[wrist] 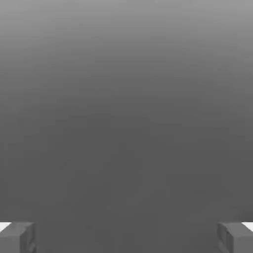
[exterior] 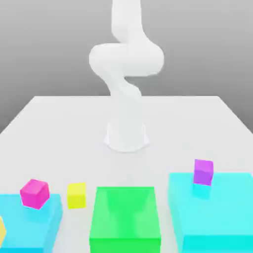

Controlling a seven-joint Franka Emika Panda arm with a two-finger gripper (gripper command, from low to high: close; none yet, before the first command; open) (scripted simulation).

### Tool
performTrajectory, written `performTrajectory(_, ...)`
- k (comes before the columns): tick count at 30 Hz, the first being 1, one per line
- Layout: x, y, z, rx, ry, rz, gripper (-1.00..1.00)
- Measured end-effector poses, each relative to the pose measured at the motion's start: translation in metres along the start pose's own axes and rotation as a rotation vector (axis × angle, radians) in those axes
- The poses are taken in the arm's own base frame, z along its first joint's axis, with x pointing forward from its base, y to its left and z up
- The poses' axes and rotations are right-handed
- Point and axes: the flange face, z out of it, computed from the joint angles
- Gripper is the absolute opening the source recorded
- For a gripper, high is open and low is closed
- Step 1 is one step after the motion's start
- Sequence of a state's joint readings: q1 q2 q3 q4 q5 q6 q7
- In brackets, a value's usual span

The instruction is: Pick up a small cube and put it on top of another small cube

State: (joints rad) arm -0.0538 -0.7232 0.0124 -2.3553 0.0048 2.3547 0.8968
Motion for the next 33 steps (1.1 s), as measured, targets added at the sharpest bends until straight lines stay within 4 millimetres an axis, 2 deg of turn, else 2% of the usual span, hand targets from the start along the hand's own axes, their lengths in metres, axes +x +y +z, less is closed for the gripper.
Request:
performTrajectory(3,0.003,0.032,0.078,-0.115,-0.029,0.185,0.0)
performTrajectory(7,-0.002,0.09,0.163,-0.259,-0.052,0.419,0.0)
performTrajectory(11,-0.019,0.16,0.231,-0.402,-0.059,0.653,0.0)
performTrajectory(14,-0.039,0.216,0.27,-0.51,-0.056,0.829,0.0)
performTrajectory(18,-0.076,0.291,0.306,-0.657,-0.042,1.063,0.0)
performTrajectory(21,-0.103,0.345,0.32,-0.755,-0.018,1.23,0.0)
performTrajectory(28,-0.137,0.378,0.367,-0.774,-0.022,1.244,0.0)
performTrajectory(29,-0.14,0.381,0.37,-0.774,-0.021,1.244,-1.0)
performTrajectory(33,-0.139,0.381,0.37,-0.772,-0.021,1.244,-1.0)
